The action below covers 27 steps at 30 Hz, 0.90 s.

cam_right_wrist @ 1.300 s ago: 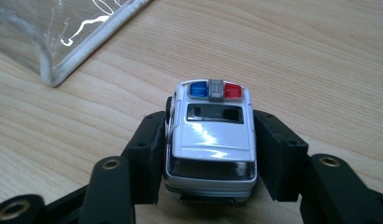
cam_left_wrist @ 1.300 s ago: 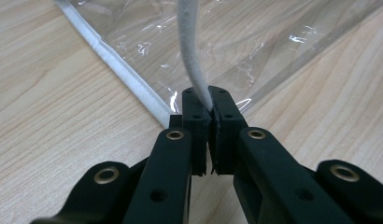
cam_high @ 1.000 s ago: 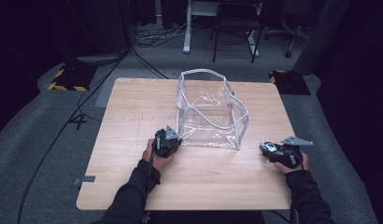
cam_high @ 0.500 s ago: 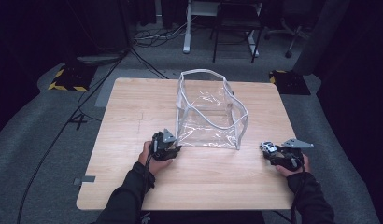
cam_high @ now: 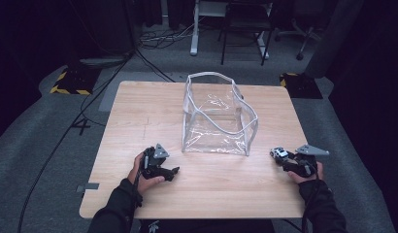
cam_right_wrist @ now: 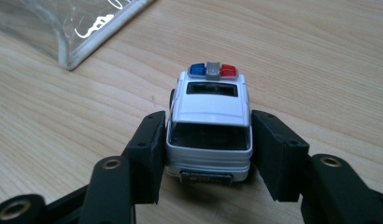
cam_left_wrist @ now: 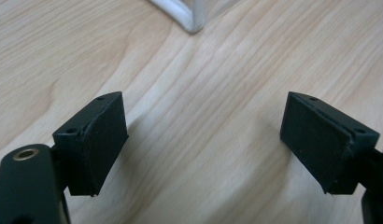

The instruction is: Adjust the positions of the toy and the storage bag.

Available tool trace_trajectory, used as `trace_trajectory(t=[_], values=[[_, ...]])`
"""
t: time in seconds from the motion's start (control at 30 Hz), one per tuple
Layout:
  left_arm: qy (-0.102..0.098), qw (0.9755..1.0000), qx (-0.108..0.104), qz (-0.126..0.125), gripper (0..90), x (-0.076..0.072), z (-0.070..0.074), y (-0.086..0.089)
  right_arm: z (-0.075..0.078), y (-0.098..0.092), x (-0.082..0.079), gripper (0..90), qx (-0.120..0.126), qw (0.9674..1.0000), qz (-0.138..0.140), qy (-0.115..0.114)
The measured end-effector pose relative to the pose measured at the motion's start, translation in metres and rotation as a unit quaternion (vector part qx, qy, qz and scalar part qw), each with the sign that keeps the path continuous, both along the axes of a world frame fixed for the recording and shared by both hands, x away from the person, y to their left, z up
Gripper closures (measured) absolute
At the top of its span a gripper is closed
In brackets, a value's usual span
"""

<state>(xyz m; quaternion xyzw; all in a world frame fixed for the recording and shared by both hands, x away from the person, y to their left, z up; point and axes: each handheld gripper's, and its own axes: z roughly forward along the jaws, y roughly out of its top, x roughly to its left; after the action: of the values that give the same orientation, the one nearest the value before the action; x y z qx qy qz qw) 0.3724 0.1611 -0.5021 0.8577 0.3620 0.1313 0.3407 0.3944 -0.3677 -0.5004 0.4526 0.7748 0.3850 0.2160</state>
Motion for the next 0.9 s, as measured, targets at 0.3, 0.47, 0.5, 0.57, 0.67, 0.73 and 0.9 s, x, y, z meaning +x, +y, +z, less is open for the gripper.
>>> trace_trajectory(t=[0.3, 0.47, 0.5, 0.57, 0.67, 0.73, 0.9], values=[[0.002, 1.0, -0.003, -0.003, 16.2, -0.028, 0.0, 0.029, 0.001, -0.002, 0.002, 47.7, 0.009, 1.0, -0.001, -0.004], [-0.006, 1.0, -0.005, 0.002, 16.5, -0.029, -0.001, 0.03, 0.001, -0.001, 0.005, 47.7, 0.009, 0.9999, 0.0, -0.006], [-0.006, 1.0, -0.005, 0.002, 16.6, -0.029, -0.001, 0.03, 0.001, -0.001, 0.005, 47.7, 0.009, 0.9999, 0.0, -0.006], [-0.006, 1.0, -0.005, 0.004, 16.5, -0.029, -0.001, 0.03, 0.0, 0.001, 0.005, 47.8, 0.003, 1.0, 0.004, -0.006], [-0.005, 1.0, -0.003, 0.005, 16.2, -0.029, -0.001, 0.03, 0.0, 0.001, 0.006, 47.7, -0.001, 1.0, 0.003, -0.005], [-0.005, 1.0, -0.003, 0.004, 16.0, -0.029, -0.001, 0.03, 0.0, 0.001, 0.007, 47.7, 0.001, 1.0, 0.003, -0.004], [-0.002, 1.0, -0.002, 0.003, 15.9, -0.029, -0.001, 0.03, 0.003, 0.001, 0.01, 47.7, 0.018, 0.9998, 0.0, -0.005]])
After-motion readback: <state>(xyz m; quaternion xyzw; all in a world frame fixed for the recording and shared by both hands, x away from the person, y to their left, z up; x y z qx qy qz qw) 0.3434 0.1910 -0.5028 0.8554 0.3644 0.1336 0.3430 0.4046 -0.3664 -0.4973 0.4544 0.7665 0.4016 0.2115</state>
